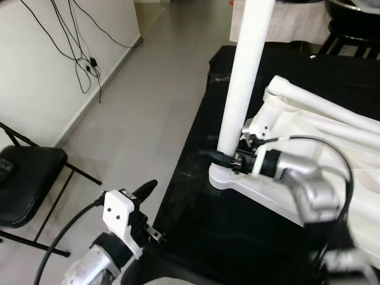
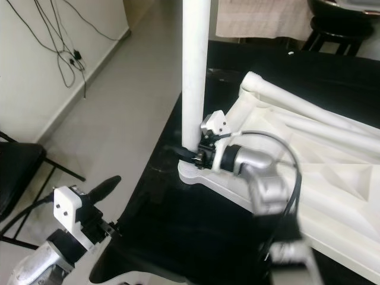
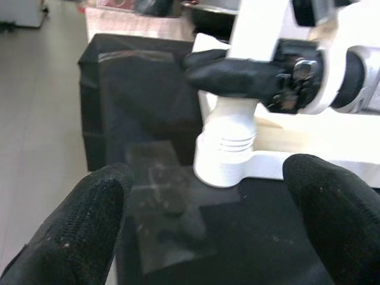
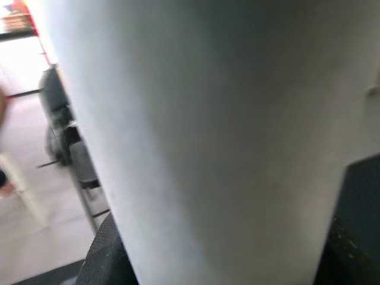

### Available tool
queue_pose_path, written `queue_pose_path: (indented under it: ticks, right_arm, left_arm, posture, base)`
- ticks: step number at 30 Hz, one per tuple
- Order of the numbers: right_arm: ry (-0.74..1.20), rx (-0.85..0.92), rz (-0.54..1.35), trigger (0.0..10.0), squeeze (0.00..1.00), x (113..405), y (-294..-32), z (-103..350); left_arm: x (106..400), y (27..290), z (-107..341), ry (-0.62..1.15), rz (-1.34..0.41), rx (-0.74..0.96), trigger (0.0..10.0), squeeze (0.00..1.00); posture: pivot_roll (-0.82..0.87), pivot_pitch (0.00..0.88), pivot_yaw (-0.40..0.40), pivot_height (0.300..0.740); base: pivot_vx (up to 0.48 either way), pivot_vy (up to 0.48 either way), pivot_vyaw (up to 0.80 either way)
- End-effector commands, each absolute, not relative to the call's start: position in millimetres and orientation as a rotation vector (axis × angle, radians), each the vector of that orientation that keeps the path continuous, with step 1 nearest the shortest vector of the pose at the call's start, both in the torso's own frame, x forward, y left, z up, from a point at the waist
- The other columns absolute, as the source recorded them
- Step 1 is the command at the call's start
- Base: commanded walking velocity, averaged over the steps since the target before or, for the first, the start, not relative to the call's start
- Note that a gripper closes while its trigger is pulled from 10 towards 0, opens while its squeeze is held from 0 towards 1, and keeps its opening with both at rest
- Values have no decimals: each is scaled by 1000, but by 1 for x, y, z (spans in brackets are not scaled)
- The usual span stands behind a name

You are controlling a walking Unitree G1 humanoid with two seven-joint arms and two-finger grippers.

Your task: Building children table

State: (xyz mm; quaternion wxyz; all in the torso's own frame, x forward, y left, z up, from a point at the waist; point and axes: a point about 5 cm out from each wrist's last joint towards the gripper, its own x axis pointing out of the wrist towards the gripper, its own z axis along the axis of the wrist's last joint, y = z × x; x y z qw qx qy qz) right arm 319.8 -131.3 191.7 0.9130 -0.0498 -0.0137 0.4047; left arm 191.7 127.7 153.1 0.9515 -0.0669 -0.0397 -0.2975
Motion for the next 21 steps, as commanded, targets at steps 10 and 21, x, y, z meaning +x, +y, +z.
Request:
queue_pose_path:
  ticks: [10,21]
  right_arm:
    - [87,-170,465,0,0,295,-112,158]
    - [57,-136,901,10000,1000,295,-87,173]
  left_arm:
    - [196,134,149,-51,-620,-134,10000,0]
    - [197,134,148,-56,-603,-134,10000,0]
  posture:
    - [-53,173,18,740]
    - [-41,160,24,740]
  base:
    - [0,0,0]
    - [0,0,0]
